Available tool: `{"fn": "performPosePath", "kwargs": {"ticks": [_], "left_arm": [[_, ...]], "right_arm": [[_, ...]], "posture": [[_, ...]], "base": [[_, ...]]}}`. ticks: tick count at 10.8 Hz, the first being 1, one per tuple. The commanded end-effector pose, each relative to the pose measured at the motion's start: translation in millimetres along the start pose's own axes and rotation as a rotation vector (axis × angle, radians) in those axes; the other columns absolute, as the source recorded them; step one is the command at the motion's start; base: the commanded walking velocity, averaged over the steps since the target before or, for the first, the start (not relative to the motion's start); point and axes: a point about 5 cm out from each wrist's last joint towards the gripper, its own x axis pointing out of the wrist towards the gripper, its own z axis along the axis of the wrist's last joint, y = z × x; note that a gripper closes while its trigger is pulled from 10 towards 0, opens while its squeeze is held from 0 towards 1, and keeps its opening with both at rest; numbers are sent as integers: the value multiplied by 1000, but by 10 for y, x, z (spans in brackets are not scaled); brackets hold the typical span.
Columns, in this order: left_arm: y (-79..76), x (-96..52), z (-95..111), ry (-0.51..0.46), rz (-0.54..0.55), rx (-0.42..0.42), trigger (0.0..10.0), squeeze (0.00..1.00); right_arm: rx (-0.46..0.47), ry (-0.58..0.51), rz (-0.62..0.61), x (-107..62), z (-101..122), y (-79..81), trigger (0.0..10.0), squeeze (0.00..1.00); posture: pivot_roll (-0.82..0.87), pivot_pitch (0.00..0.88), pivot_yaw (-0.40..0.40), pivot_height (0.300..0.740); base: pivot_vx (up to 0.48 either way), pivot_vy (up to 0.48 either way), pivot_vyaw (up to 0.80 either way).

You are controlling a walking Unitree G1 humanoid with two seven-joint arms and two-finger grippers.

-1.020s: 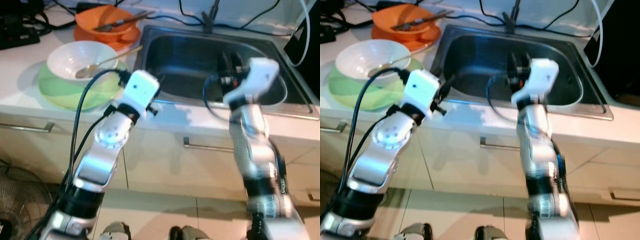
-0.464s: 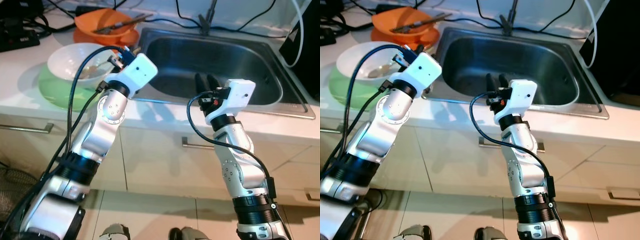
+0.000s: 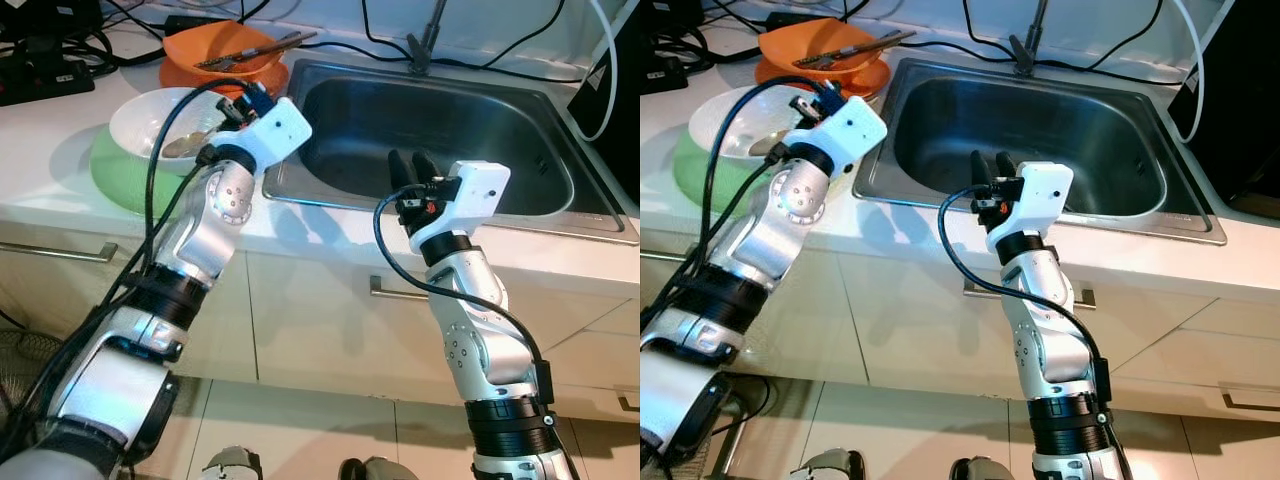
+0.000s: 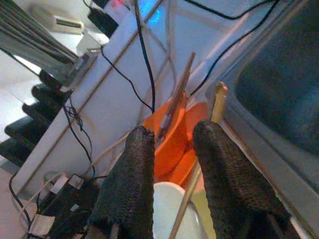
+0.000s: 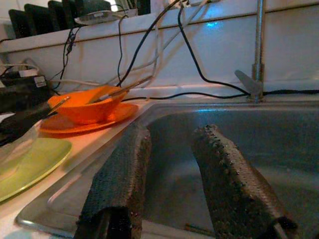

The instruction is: Kitchen organization

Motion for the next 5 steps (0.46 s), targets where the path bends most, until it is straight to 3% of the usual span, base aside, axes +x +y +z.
{"fn": "performPosePath", "kwargs": {"ticks": [1, 3, 5], "left_arm": [[18, 44, 89, -33, 13, 14, 10000, 0], [-9, 133, 152, -53, -10, -1, 10000, 0], [42, 115, 365, -147, 6, -36, 10000, 0]], "right_arm": [[-1, -12, -5, -10, 46, -6, 10000, 0], [1, -7, -12, -13, 51, -1, 10000, 0], [2, -10, -31, -28, 59, -18, 10000, 0]], "posture": [[-36, 40, -71, 740], [-45, 49, -62, 740], [-47, 55, -58, 740]], "base": [[0, 0, 0], [0, 0, 0], [0, 0, 0]]}}
